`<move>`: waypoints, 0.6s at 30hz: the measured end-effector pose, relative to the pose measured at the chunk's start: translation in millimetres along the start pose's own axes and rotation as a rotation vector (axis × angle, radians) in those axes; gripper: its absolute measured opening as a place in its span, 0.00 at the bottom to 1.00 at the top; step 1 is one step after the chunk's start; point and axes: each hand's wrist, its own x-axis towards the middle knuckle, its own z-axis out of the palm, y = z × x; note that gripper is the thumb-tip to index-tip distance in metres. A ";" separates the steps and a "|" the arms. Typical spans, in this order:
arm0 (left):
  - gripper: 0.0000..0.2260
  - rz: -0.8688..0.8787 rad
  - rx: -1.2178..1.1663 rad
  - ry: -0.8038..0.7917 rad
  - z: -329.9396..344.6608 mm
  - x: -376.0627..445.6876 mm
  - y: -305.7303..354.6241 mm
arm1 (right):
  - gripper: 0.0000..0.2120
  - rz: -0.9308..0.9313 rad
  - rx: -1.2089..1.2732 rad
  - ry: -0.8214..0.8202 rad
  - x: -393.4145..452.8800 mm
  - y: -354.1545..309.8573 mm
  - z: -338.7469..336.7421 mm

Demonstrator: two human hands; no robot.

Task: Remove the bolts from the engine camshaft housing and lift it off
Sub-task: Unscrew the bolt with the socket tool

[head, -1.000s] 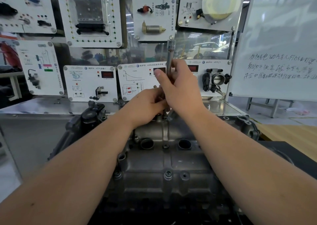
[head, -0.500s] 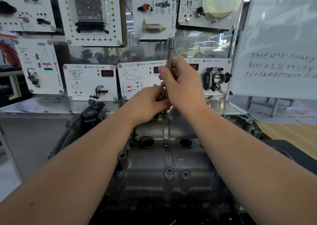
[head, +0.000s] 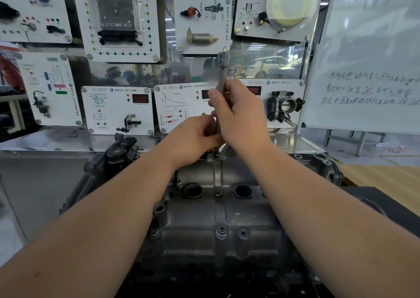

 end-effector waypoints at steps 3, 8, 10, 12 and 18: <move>0.07 0.016 0.002 -0.005 1.7 0.8 -1.9 | 0.13 0.015 -0.006 -0.028 1.1 -0.3 1.1; 0.06 0.024 0.027 -0.009 1.8 1.5 -1.7 | 0.13 0.016 0.007 -0.039 2.1 0.4 0.2; 0.05 0.014 0.027 -0.005 0.8 2.2 -2.3 | 0.15 0.021 0.025 -0.041 0.9 -0.4 0.2; 0.07 0.008 0.017 -0.005 0.6 1.9 -1.7 | 0.15 0.005 0.003 -0.017 0.1 0.0 -0.5; 0.06 0.007 -0.018 0.003 2.9 2.3 -2.9 | 0.13 0.025 -0.008 -0.053 1.4 -0.4 0.5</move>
